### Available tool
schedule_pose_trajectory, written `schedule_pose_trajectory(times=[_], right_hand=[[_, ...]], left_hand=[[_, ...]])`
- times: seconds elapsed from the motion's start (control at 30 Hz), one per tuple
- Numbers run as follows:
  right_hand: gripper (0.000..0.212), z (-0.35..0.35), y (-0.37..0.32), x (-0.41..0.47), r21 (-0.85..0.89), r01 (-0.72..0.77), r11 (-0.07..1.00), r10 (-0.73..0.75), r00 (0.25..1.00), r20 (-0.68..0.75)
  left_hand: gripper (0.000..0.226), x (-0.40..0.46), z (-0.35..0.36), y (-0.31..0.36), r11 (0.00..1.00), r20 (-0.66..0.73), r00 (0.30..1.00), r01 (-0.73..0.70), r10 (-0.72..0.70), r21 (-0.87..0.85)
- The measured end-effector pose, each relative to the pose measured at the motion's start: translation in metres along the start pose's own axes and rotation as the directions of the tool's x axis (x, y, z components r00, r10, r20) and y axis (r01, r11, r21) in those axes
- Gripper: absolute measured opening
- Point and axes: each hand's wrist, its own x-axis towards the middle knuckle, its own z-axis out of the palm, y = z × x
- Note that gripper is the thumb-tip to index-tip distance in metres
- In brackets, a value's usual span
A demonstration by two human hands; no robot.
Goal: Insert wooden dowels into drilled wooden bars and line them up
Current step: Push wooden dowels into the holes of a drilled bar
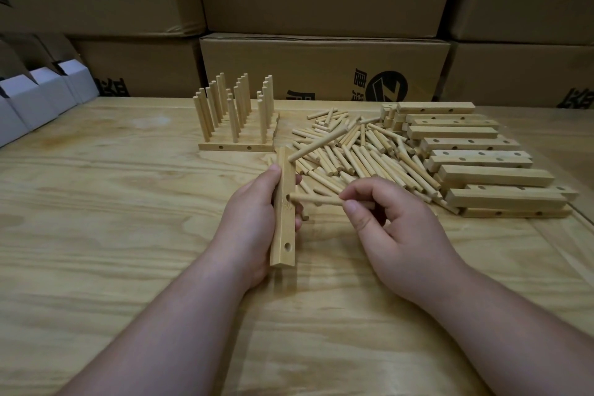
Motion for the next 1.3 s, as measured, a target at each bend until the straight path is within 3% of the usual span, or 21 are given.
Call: schedule_pose_trajectory(times=[0.7, 1.3], right_hand=[[0.012, -0.0016, -0.0028, 0.0013, -0.013, 0.104, 0.994, -0.105, 0.993, -0.052], [0.012, -0.003, -0.0035, 0.0014, -0.046, 0.015, 0.999, -0.016, 1.0, -0.024]], left_hand=[[0.04, -0.0051, 0.0045, -0.0027, 0.979, 0.021, 0.993, -0.114, 0.112, 0.171], [0.039, -0.0097, 0.0063, -0.0016, 0.961, 0.027, 0.986, -0.166, 0.164, 0.221]])
